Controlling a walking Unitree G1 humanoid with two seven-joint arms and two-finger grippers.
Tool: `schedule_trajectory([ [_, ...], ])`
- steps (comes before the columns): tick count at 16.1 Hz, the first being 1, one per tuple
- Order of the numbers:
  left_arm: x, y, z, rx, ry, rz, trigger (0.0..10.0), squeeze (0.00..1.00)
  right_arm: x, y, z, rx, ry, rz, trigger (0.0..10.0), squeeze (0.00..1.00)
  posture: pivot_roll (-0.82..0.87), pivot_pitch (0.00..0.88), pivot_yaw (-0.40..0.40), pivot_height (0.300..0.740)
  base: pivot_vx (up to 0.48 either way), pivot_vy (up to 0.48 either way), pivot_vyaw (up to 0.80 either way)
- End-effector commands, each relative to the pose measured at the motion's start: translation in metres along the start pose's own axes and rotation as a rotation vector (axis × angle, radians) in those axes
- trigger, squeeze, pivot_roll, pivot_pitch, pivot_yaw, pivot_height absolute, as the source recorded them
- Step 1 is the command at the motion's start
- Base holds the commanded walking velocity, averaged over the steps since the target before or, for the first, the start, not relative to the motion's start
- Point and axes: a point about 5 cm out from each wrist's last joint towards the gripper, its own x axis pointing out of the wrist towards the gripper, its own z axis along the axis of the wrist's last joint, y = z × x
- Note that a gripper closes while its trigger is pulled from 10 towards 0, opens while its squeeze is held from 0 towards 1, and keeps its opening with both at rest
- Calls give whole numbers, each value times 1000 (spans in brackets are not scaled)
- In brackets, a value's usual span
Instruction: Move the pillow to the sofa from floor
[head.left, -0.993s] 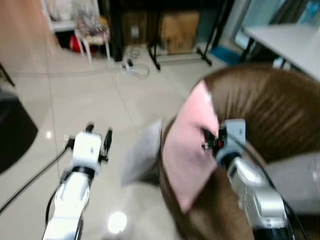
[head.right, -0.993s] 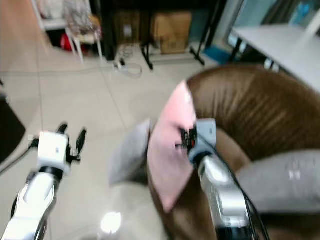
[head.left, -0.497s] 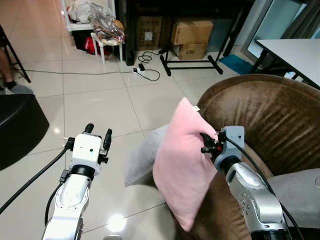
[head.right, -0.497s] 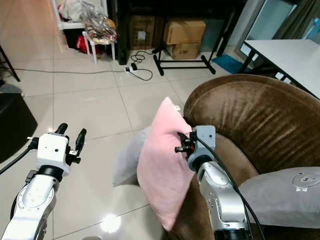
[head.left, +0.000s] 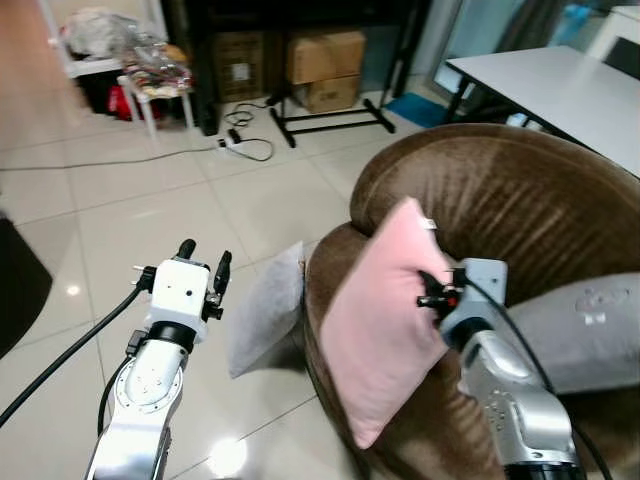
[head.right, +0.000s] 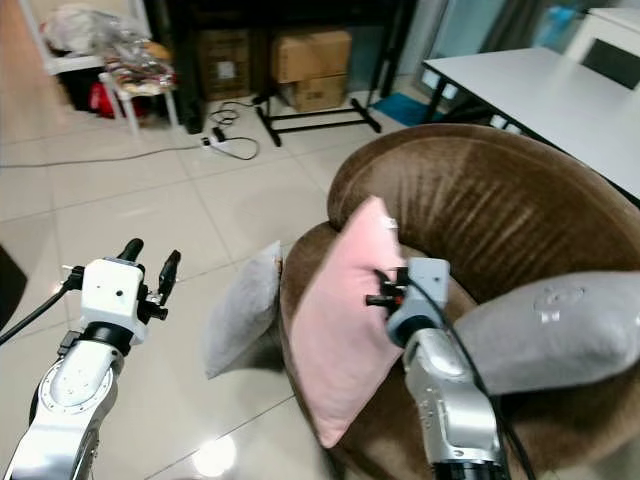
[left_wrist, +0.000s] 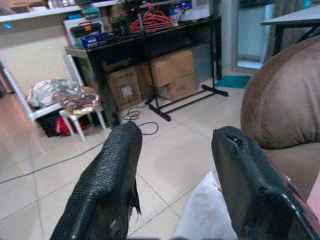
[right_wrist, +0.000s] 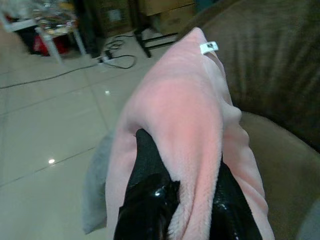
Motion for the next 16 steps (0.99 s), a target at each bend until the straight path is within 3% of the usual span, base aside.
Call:
schedule_trajectory([
  [1,1,3,0,2,8,0,10000,0,0,4,6,17,-29,17,10000,0,64,0,-82,740,0,379,-788],
  [7,3,7,2,3,-2,10,10000,0,3,9,5,34,-27,27,10000,0,69,0,-74,740,0,317,-786],
  [12,4,10,3,-34,-1,5,10000,0,5,14,11,-13,-43,74,10000,0,72,0,-74,740,0,0,0],
  [16,4,9,5,-37,-6,-10,10000,0,8,16,15,-16,-61,90,10000,0,76,0,-77,740,270,0,0],
])
